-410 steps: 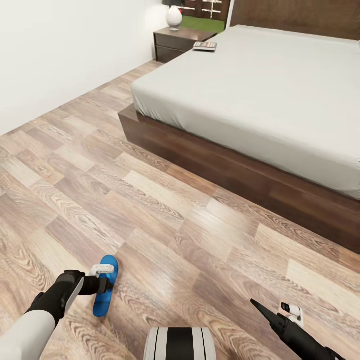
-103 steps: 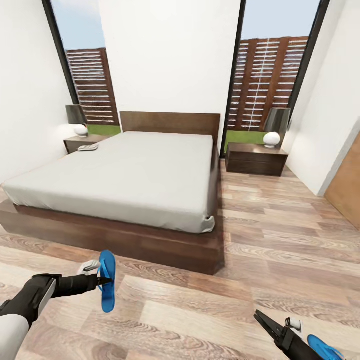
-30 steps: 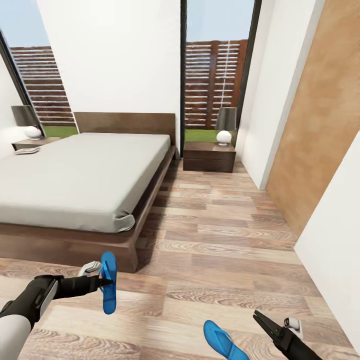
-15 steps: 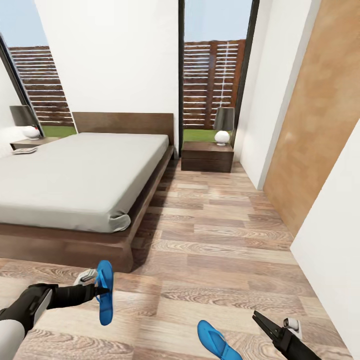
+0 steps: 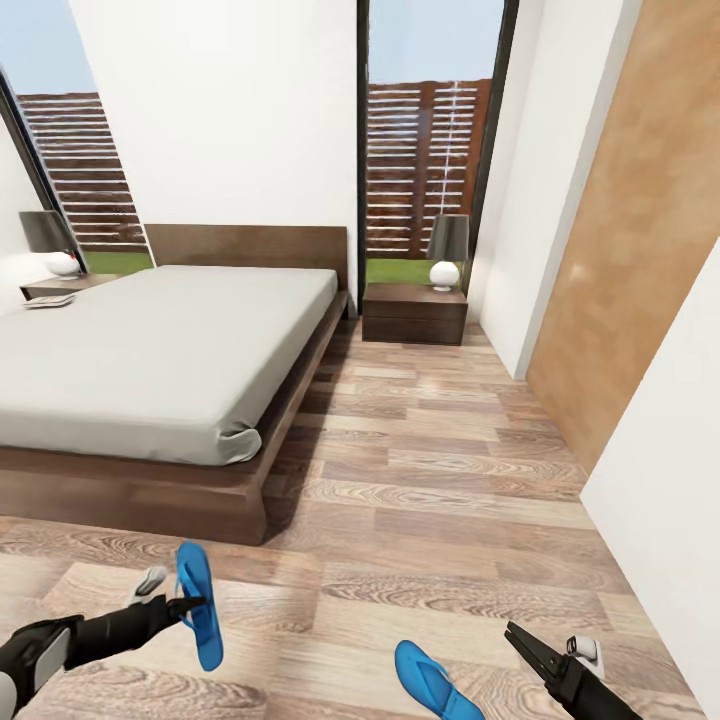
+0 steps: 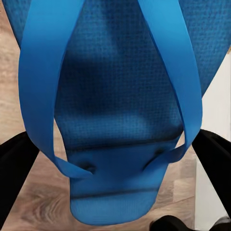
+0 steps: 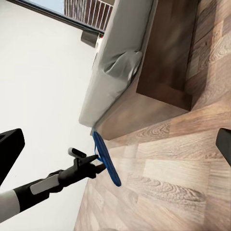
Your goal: In the bedroom, move the book from the bed onto either nightstand, and place the two sandals side by side next to the bed.
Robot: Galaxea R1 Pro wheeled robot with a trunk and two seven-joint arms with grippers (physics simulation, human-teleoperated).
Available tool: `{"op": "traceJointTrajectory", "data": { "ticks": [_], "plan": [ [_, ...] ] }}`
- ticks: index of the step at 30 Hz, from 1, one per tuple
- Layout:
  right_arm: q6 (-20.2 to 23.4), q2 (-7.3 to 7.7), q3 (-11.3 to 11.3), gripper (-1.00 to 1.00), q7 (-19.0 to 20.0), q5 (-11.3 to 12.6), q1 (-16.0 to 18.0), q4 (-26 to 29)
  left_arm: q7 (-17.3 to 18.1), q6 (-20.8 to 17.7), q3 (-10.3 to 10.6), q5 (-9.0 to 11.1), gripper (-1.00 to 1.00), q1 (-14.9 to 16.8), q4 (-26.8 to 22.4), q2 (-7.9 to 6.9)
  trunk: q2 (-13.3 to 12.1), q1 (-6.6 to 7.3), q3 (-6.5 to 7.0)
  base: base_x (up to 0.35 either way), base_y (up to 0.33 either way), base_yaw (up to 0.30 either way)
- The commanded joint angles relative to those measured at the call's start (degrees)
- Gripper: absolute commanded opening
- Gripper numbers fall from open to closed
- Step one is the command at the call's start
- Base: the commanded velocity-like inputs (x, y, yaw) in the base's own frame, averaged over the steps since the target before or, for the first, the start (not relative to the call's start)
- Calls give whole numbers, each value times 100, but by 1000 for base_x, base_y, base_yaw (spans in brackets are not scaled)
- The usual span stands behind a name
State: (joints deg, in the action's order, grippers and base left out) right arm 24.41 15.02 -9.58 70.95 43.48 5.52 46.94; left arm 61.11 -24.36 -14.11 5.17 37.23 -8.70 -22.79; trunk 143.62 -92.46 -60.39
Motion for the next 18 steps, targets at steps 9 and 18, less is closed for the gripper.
{"op": "traceJointTrajectory", "data": {
  "ticks": [9, 18],
  "plan": [
    [56, 1, 0, 100, 7, 28, 2, -1, 10, -17, -1, 320, -100, -1, 295, -62, 2, 1, -5, 0, 0, 0],
    [50, 1, 21, 100, 5, 16, 2, -1, 25, -218, -101, 498, -100, -1, 363, -233, 2, 1, -5, 0, 0, 0]
  ]
}}
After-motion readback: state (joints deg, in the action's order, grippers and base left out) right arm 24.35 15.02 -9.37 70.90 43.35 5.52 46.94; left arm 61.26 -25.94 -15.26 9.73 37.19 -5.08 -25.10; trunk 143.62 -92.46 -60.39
